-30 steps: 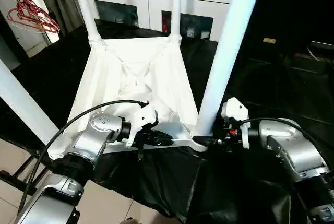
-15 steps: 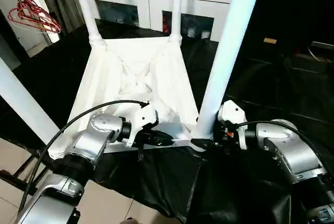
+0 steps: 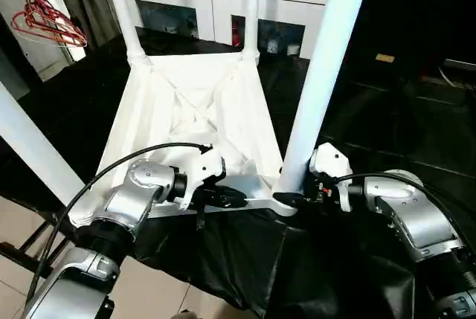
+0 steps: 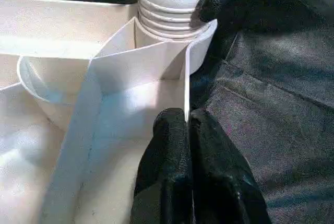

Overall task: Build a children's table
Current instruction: Rotate leg to tighten

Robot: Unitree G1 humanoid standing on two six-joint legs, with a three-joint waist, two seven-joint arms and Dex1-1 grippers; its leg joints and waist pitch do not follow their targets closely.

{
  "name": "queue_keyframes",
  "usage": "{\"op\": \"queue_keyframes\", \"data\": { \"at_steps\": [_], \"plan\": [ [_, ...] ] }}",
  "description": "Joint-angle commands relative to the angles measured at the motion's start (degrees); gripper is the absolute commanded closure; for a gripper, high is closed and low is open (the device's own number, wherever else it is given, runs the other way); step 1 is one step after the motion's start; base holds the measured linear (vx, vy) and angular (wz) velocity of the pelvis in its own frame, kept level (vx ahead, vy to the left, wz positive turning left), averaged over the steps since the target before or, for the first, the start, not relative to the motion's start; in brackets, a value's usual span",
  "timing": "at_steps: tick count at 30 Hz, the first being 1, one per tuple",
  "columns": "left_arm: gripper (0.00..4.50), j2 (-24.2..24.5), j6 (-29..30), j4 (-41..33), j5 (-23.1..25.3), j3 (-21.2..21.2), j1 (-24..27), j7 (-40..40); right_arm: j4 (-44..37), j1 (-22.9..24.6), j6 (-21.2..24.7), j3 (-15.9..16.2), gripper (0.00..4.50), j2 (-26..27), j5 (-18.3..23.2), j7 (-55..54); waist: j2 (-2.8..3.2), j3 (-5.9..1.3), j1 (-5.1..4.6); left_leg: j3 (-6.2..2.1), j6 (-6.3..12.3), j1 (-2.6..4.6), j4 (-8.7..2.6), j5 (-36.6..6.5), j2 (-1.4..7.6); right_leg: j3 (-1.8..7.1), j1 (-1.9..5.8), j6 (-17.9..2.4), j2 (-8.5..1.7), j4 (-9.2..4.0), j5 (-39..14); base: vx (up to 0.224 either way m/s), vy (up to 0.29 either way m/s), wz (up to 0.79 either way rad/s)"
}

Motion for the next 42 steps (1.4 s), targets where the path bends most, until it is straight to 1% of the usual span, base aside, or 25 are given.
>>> {"op": "queue_keyframes", "data": {
  "at_steps": [1, 6, 9, 11, 12, 13, 15, 16, 17, 18, 20, 21, 23, 25, 26, 27, 28, 29, 32, 34, 37, 39, 40, 41, 42],
  "plan": [
    [4.50, 0.16, -0.66, -2.55, -0.70, 0.28, -0.19, 0.07, 1.06, 1.26, 1.01, 2.52, 2.10, 0.36, -0.64, 1.02, -0.64, -3.57, -0.04, -0.40, 3.16, 0.37, -3.80, -9.64, 2.20, 2.55, 3.32, -12.87, -3.75, -3.82, -10.12, 0.000, 0.000, 0.00],
    [4.50, -0.19, -0.56, -2.42, -0.34, 0.48, -0.12, 1.52, 1.54, 1.90, 1.03, 2.02, 2.24, 1.48, -0.92, -1.36, -0.56, -3.47, -0.06, -0.41, 2.79, 0.45, -3.90, -10.76, 2.21, 2.58, 3.25, -12.47, -3.78, -4.04, -11.87, 0.000, 0.000, 0.00],
    [4.50, -1.96, 0.14, -0.41, 1.81, 0.89, -1.17, 7.95, 4.88, 1.66, 0.30, -0.44, 2.35, 5.56, -1.97, -9.79, -0.52, -3.26, -0.30, -0.52, 1.90, 0.49, -4.19, -12.20, 2.20, 2.55, 3.03, -11.92, -3.85, -4.37, -14.43, 0.000, 0.000, 0.00],
    [4.50, -4.19, 0.96, 1.19, 3.09, 1.25, -2.16, 13.27, 7.24, 1.48, 0.20, -1.74, 2.42, 8.60, -2.49, -15.28, -0.54, -2.76, -0.96, -0.60, 0.28, 0.93, -4.42, -16.60, 1.92, 2.42, 2.67, -9.83, -3.95, -5.44, -23.24, 0.000, 0.000, 0.00],
    [4.50, -5.87, 1.31, 2.25, 4.26, 1.18, -2.87, 17.19, 8.30, 1.47, 1.28, -2.53, 2.42, 10.68, -2.03, -18.23, -0.67, -2.74, -1.10, -0.70, -0.11, 1.05, -4.44, -17.15, 1.90, 2.43, 2.81, -9.34, -4.01, -5.57, -24.38, 0.000, 0.000, 0.00],
    [4.50, -7.08, 1.72, 2.89, 4.93, 1.09, -3.31, 19.63, 8.89, 1.46, 1.79, -2.88, 2.45, 12.01, -1.93, -20.16, -0.68, -2.37, -1.33, -0.81, -0.48, 1.64, -4.59, -20.00, 1.76, 2.27, 2.31, -7.39, -3.88, -6.36, -29.95, 0.000, 0.000, 0.00],
    [4.50, -8.72, 2.51, 3.52, 5.30, 1.14, -3.83, 22.24, 9.82, 1.24, 2.26, -3.23, 2.47, 13.63, -2.04, -22.50, -0.71, -2.31, -1.47, -0.97, -0.51, 1.74, -4.61, -21.05, 1.60, 2.12, 2.30, -5.88, -3.97, -6.82, -33.26, 0.000, 0.000, 0.00],
    [4.50, -12.50, 4.24, 4.94, 5.88, 1.34, -5.03, 28.02, 11.93, 0.57, 2.99, -3.63, 2.47, 17.22, -3.15, -28.31, -0.43, -2.31, -1.67, -1.00, -0.73, 1.65, -4.66, -21.35, 1.59, 2.09, 2.15, -5.14, -3.94, -6.99, -34.32, 0.000, 0.000, 0.00],
    [4.50, -14.16, 4.94, 5.54, 6.06, 1.38, -5.56, 30.36, 12.92, 0.16, 3.24, -3.67, 2.47, 18.78, -4.07, -31.27, -0.36, -2.22, -1.82, -1.17, -1.22, 2.10, -4.71, -22.60, 1.61, 1.76, 1.84, -4.73, -3.86, -7.37, -35.48, 0.000, 0.000, 0.00],
    [4.50, -14.16, 4.94, 5.54, 6.06, 1.38, -5.56, 30.36, 12.92, 0.16, 3.24, -3.67, 2.47, 18.78, -4.07, -31.27, -0.45, -2.24, -1.99, -1.26, -1.32, 2.15, -4.68, -23.07, 1.53, 1.60, 1.88, -4.48, -3.83, -7.40, -35.91, 0.000, 0.000, 0.00],
    [4.50, -16.98, 5.23, 6.34, 6.55, 1.06, -6.42, 33.39, 14.95, -1.08, 3.46, -4.12, 2.47, 21.90, -4.38, -34.81, -0.36, -2.26, -2.06, -1.32, -0.78, 2.18, -4.78, -23.62, 1.42, 1.45, 1.99, -3.61, -3.92, -7.91, -36.51, 0.000, 0.000, 0.00],
    [4.50, -17.66, 5.23, 6.53, 6.72, 0.85, -6.65, 33.86, 15.48, -1.47, 3.47, -4.67, 2.47, 22.93, -3.71, -35.40, -0.15, -2.33, -2.25, -1.48, -0.74, 2.09, -4.96, -24.19, 1.44, 1.33, 2.07, -3.59, -3.93, -7.96, -36.06, 0.000, 0.000, 0.00],
    [4.50, -18.46, 4.64, 6.89, 7.34, 0.37, -6.96, 33.95, 16.15, -2.06, 3.74, -5.62, 1.96, 24.53, -2.21, -35.62, 0.17, -2.49, -2.66, -1.70, -0.57, 2.18, -5.33, -25.60, 1.64, 1.15, 2.30, -3.78, -3.87, -8.06, -33.74, 0.000, 0.000, 0.00],
    [4.50, -17.84, 3.25, 6.65, 7.92, -0.23, -6.83, 32.05, 15.64, -2.37, 3.31, -5.77, 1.83, 24.60, -1.34, -34.70, 0.24, -2.42, -2.92, -1.71, -0.39, 1.97, -5.61, -26.19, 1.72, 1.46, 2.26, -4.79, -3.79, -7.85, -30.88, 0.000, 0.000, 0.00],
    [4.50, -17.84, 3.25, 6.65, 7.92, -0.23, -6.83, 32.05, 15.64, -2.37, 3.31, -5.77, 1.77, 24.60, -1.34, -34.70, 0.24, -2.42, -2.92, -1.71, -0.39, 1.97, -5.61, -26.19, 1.72, 1.46, 2.26, -4.79, -3.79, -7.85, -30.88, 0.000, 0.000, 0.00],
    [4.50, -17.15, 2.67, 6.31, 7.82, -0.39, -6.58, 30.67, 15.17, -2.40, 3.33, -5.89, 1.63, 24.19, -1.07, -33.91, 0.02, -2.56, -3.04, -1.76, 0.02, 1.68, -5.69, -25.69, 1.60, 1.58, 2.54, -5.27, -3.92, -7.53, -29.70, 0.000, 0.000, 0.00],
    [4.50, -16.73, 2.43, 6.05, 7.70, -0.43, -6.38, 29.89, 14.86, -2.38, 3.47, -6.02, 1.63, 23.92, -1.06, -33.46, 0.15, -2.57, -3.01, -1.80, 0.15, 1.60, -5.74, -25.48, 1.61, 1.65, 2.57, -5.38, -4.00, -7.46, -29.38, 0.000, 0.000, 0.00],
    [4.50, -16.04, 2.12, 5.63, 7.56, -0.49, -6.04, 28.86, 14.45, -2.34, 3.29, -6.09, 1.47, 23.30, -1.40, -32.91, 0.01, -2.62, -3.13, -1.76, 0.41, 1.49, -5.77, -25.16, 1.59, 1.71, 2.59, -5.64, -4.06, -7.35, -28.76, 0.000, 0.000, 0.00],
    [4.50, -13.40, 0.72, 3.65, 6.22, -0.32, -4.60, 24.21, 12.35, -1.85, 2.11, -5.01, 1.27, 19.39, -2.94, -28.63, 0.22, -2.84, -3.00, -1.70, 0.86, 1.25, -5.77, -23.50, 1.77, 1.99, 2.78, -6.85, -4.27, -6.96, -25.44, 0.000, 0.000, 0.00],
    [4.50, -12.40, -0.71, 2.79, 5.35, -0.23, -4.03, 21.49, 11.58, -1.58, 1.49, -4.31, 1.15, 17.33, -3.48, -26.24, 0.11, -3.04, -2.98, -1.48, 1.46, 0.78, -5.69, -20.58, 1.89, 2.21, 3.22, -8.91, -4.20, -6.17, -19.03, 0.000, 0.000, 0.00],
    [4.50, -9.75, -0.98, 0.71, 3.75, -0.23, -2.86, 15.80, 9.29, -0.52, -0.13, -2.56, 1.15, 11.77, -3.35, -18.72, -0.14, -3.30, -2.73, -0.97, 2.85, 0.89, -5.13, -17.10, 1.92, 2.37, 3.42, -11.40, -4.28, -5.64, -14.51, 0.038, -0.015, 0.03],
    [4.50, -8.65, -0.80, -0.15, 3.20, -0.46, -2.43, 13.46, 8.83, -0.32, -0.93, -2.25, 1.15, 10.06, -3.40, -16.79, -0.14, -3.56, -2.40, -0.73, 4.12, 0.82, -4.77, -13.58, 1.91, 2.44, 3.61, -12.79, -4.28, -5.16, -10.40, 0.063, -0.032, 0.03],
    [4.50, -8.02, -1.03, -0.50, 3.02, -0.62, -2.22, 12.31, 8.62, -0.22, -1.44, -2.14, 1.15, 9.37, -3.56, -16.05, -0.18, -3.86, -2.33, -0.71, 5.17, 0.55, -4.50, -9.96, 1.84, 2.38, 3.94, -13.95, -4.23, -4.60, -6.02, 0.063, -0.033, 0.02],
    [4.50, -7.22, -1.20, -0.83, 2.77, -0.76, -2.01, 10.84, 8.46, -0.26, -1.50, -2.20, 1.15, 8.48, -3.37, -14.75, -0.13, -4.26, -2.08, -0.60, 6.45, 0.53, -4.03, -6.01, 1.82, 2.34, 3.94, -15.20, -4.11, -3.84, -0.48, 0.051, -0.027, 0.00],
    [4.50, -7.22, -1.20, -0.83, 2.77, -0.76, -2.01, 10.84, 8.46, -0.26, -1.50, -2.20, 1.15, 8.48, -3.37, -14.75, -0.15, -4.42, -1.95, -0.64, 7.13, 0.25, -3.82, -3.86, 1.77, 2.30, 4.16, -15.74, -4.07, -3.41, 2.33, 0.000, 0.000, 0.00]
  ]
}}
